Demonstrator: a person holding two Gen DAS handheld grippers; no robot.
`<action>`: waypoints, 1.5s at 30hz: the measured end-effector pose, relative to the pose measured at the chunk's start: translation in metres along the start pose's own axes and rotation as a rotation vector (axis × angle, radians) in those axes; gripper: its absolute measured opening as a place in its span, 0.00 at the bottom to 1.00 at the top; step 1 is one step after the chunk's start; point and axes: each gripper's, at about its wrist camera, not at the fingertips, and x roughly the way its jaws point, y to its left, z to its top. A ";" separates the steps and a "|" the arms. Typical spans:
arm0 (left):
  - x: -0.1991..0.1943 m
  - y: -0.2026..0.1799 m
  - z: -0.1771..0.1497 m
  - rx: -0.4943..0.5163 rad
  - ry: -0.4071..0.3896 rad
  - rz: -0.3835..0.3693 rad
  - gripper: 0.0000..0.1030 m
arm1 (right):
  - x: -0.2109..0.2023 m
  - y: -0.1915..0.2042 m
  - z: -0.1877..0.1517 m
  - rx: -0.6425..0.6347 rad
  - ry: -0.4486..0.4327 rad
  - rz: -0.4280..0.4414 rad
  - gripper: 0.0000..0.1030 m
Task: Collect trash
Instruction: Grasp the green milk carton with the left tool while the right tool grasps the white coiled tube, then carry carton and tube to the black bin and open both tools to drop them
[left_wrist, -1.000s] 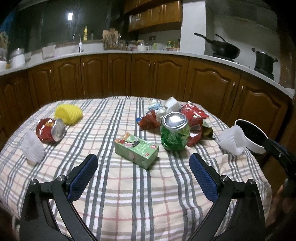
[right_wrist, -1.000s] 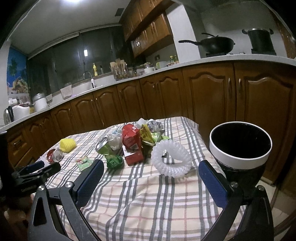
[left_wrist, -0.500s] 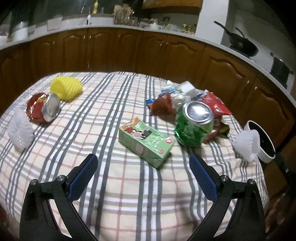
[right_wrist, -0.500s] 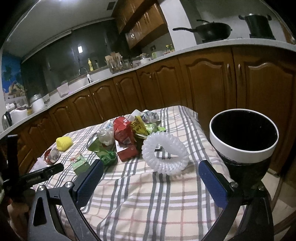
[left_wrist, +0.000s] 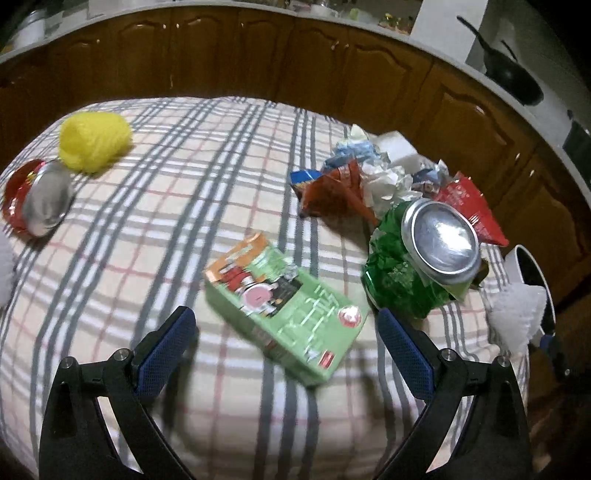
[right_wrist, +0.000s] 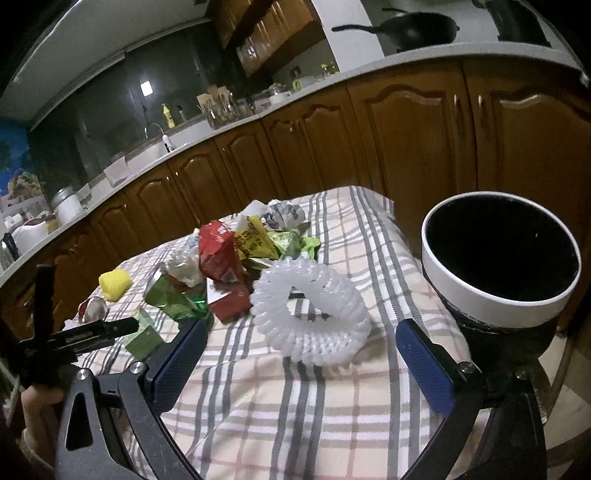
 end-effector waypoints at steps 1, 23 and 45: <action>0.003 -0.001 0.003 0.005 0.001 0.006 0.98 | 0.004 -0.001 0.001 0.001 0.010 0.000 0.99; -0.024 -0.002 0.003 0.168 -0.076 -0.084 0.50 | 0.026 -0.003 0.016 0.013 0.078 0.030 0.18; 0.009 -0.006 0.000 0.242 -0.015 -0.016 0.48 | 0.010 0.004 0.023 0.017 0.055 0.049 0.18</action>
